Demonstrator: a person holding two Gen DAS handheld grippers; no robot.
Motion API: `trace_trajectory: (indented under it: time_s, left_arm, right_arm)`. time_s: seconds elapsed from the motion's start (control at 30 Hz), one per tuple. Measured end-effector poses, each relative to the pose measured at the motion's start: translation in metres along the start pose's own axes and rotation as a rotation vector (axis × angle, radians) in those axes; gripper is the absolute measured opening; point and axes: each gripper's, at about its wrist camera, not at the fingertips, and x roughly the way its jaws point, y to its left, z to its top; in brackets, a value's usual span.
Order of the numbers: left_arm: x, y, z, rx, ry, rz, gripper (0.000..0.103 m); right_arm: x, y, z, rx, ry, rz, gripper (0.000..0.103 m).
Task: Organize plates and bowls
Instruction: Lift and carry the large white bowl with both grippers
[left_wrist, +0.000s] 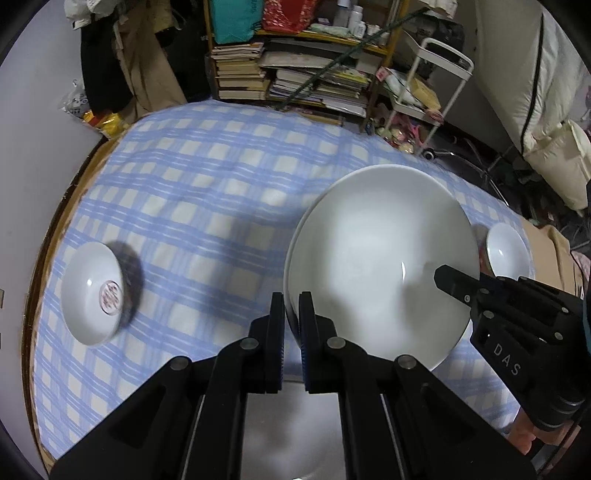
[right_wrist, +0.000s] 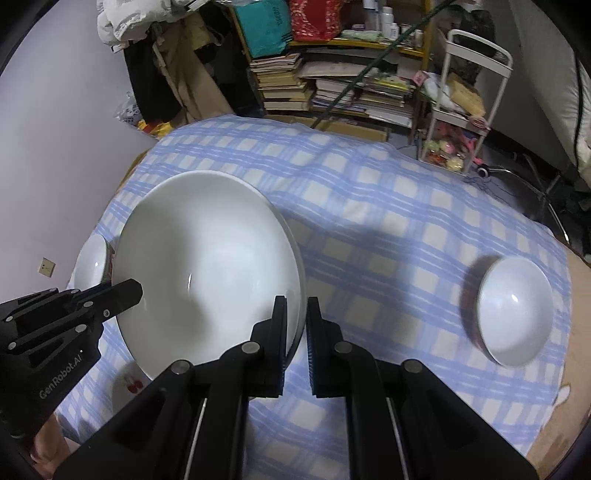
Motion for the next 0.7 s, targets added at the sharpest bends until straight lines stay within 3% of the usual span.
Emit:
trace_trajectory:
  time_s: [0.7]
  left_arm:
    - [0.042, -0.052, -0.067, 0.026, 0.117, -0.043, 0.008]
  right_arm:
    - [0.009, -0.05, -0.078, 0.076, 0.068, -0.088, 0.011]
